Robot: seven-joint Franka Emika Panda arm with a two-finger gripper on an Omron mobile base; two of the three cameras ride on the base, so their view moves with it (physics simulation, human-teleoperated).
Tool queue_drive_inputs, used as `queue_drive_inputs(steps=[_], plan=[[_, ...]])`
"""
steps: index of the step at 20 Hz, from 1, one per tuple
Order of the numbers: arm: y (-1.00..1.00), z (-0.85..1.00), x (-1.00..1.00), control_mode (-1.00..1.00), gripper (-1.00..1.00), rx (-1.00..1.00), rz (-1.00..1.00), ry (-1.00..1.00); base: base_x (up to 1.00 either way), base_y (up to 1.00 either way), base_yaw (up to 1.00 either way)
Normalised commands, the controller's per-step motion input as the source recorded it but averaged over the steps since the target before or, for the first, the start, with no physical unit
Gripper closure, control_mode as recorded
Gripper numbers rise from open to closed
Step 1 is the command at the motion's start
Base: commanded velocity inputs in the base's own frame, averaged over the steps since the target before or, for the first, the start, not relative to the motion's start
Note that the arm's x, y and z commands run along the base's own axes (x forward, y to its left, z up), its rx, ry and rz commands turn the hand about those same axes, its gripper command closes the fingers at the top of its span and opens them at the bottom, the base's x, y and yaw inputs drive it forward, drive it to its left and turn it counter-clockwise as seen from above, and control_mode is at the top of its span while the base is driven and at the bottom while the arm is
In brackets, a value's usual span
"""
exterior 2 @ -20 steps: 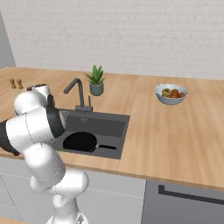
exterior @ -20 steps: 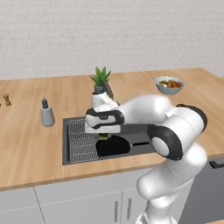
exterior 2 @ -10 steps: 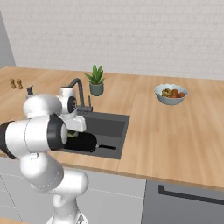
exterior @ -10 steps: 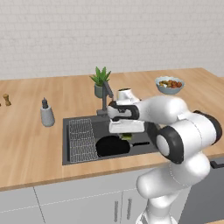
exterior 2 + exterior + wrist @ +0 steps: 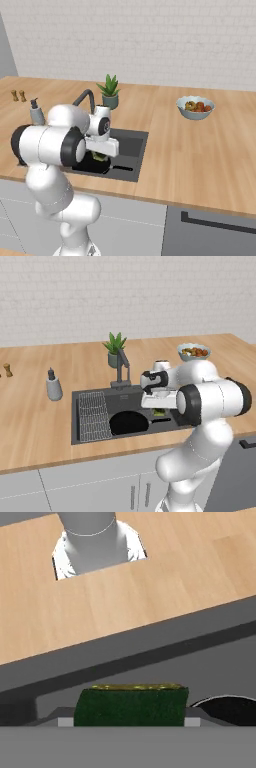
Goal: Pick the pan and sponge and place them into the sink. Then turn on the water.
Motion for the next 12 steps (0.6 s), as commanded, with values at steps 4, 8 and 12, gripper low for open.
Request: queue_drive_inputs(steps=[4, 8, 12], plan=[[-0.08, -0.61, 0.52, -1.00, 1.00, 0.07, 0.04, 0.00, 0.00, 0.00, 0.00], [0.19, -0.48, 0.51, -1.00, 1.00, 0.01, 0.07, -0.03, 0.00, 0.00, 0.00], [0.11, -0.25, 0.31, -1.00, 1.00, 0.00, 0.06, -0.05, 0.00, 0.00, 0.00]])
